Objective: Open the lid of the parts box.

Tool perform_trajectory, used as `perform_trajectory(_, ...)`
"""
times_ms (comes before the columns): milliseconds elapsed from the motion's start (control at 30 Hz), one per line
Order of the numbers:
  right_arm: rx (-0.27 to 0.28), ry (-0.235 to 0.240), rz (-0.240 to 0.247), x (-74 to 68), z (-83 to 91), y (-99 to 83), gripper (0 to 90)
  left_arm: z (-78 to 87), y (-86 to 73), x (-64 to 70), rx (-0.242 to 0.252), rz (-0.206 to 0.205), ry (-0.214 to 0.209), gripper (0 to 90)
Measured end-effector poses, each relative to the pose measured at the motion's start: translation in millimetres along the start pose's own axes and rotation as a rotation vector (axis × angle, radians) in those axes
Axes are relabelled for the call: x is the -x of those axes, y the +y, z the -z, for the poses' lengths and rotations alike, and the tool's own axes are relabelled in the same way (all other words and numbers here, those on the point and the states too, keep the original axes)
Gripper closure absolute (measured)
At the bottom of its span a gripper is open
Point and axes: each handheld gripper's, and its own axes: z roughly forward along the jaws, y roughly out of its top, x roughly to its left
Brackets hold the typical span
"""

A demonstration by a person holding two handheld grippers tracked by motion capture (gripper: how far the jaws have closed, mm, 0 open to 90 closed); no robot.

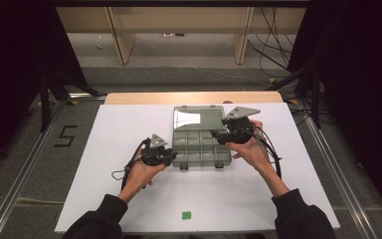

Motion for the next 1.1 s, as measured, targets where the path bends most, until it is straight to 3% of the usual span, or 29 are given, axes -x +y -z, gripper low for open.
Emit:
perform_trajectory(133,0.002,0.015,0.023,-7.1,4.3,-2.2,40.1,0.3,0.1,-0.6,-0.001,-0.017,0.001,71.9)
perform_trajectory(300,-0.020,0.046,0.037,-18.3,11.8,-8.3,37.3,0.3,0.4,-0.9,-0.001,-0.010,0.003,70.2)
perform_trajectory(367,-0.030,0.060,0.054,-23.3,13.9,-10.7,35.8,0.6,0.4,-1.5,0.002,0.014,0.004,62.0)
perform_trajectory(533,-0.042,0.095,0.109,-34.9,15.1,-16.2,32.6,7.0,2.2,-1.2,0.028,0.033,0.000,52.1)
perform_trajectory(667,-0.063,0.122,0.118,-44.5,14.7,-19.4,28.7,20.3,5.2,-1.2,0.072,0.051,-0.016,45.7)
perform_trajectory(700,-0.067,0.129,0.124,-46.5,15.6,-19.7,28.5,24.0,5.9,-1.0,0.092,0.073,-0.022,44.3)
perform_trajectory(867,-0.069,0.171,0.154,-59.9,17.5,-22.1,26.1,48.3,5.3,-1.2,0.138,0.080,-0.025,39.5)
perform_trajectory(1100,-0.081,0.208,0.183,-76.6,16.1,-27.8,23.8,72.0,-3.8,10.5,0.177,0.051,-0.052,34.0)
